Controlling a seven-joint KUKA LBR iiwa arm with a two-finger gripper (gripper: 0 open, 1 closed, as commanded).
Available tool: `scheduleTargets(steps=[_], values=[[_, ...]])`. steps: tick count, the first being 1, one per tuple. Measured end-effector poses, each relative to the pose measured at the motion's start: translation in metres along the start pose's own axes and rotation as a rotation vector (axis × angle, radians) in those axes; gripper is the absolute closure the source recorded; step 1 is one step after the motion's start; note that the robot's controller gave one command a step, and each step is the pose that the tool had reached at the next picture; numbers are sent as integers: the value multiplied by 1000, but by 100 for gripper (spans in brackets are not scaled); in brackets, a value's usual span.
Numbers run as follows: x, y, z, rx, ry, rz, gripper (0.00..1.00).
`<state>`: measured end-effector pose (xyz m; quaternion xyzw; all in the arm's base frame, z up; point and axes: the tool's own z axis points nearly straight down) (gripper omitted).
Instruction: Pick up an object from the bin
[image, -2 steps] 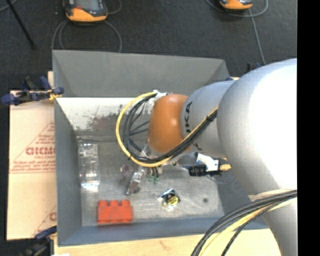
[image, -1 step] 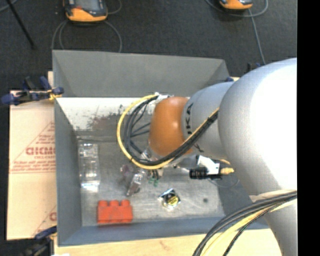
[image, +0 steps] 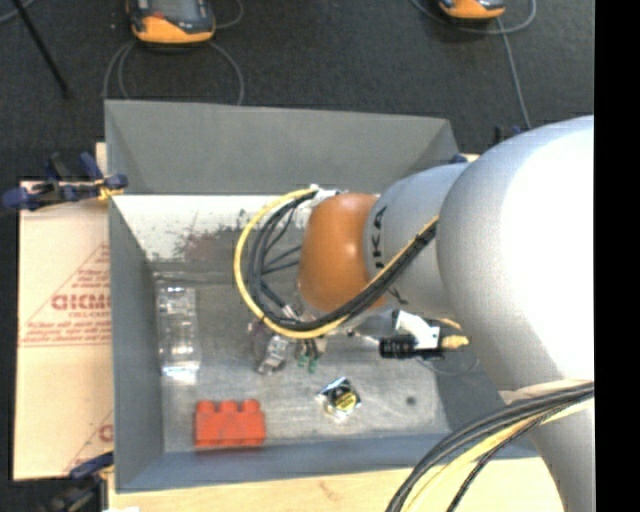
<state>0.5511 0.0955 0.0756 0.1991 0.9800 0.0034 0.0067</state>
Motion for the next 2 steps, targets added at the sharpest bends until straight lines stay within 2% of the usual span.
scheduleTargets(steps=[1,2], values=[[-3,1,-47,5,6,-6,100],[-6,1,-105,4,4,-14,100]])
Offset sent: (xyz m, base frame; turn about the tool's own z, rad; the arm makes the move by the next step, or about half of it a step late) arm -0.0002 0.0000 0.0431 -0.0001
